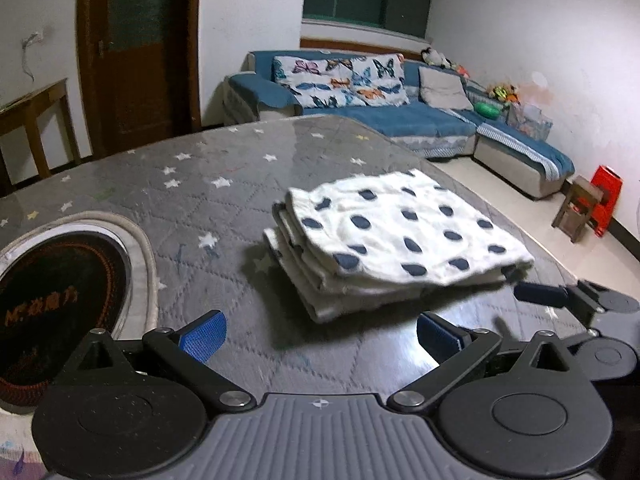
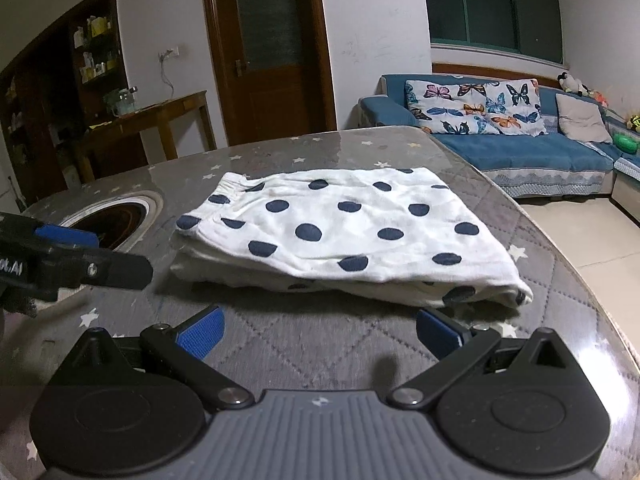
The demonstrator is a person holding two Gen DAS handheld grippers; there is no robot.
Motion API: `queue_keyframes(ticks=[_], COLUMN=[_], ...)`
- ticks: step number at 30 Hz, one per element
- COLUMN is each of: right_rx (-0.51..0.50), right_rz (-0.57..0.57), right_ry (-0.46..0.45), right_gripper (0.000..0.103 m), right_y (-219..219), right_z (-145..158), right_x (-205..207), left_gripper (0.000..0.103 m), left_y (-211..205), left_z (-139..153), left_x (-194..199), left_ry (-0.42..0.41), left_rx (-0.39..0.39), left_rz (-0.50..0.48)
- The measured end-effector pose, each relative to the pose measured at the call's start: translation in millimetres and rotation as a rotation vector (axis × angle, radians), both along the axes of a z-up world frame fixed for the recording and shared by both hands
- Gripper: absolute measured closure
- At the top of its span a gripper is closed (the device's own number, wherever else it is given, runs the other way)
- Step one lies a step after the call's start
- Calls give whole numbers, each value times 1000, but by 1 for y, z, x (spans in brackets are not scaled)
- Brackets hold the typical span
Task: Fold clothes
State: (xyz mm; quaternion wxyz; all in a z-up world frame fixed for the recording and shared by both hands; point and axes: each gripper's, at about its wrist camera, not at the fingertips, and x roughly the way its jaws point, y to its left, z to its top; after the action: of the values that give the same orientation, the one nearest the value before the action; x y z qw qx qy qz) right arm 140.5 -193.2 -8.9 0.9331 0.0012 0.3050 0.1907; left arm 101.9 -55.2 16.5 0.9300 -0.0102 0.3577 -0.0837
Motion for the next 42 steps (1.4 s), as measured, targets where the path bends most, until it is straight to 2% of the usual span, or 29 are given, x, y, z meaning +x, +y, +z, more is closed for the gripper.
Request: queue_keyframes(ticks=[21, 42], right_rx=[-37, -83], right_rz=[-31, -71], right_ry=[21, 38], right_gripper=[0, 0], right_y=[-5, 1], right_z=[-8, -9], right_x=[-16, -1], left_gripper=[0, 0], left_y=[-4, 0], left_z=[-18, -21], left_x=[-24, -17], left_ry=[38, 34], left_rx=[30, 44], left_rz=[-10, 9])
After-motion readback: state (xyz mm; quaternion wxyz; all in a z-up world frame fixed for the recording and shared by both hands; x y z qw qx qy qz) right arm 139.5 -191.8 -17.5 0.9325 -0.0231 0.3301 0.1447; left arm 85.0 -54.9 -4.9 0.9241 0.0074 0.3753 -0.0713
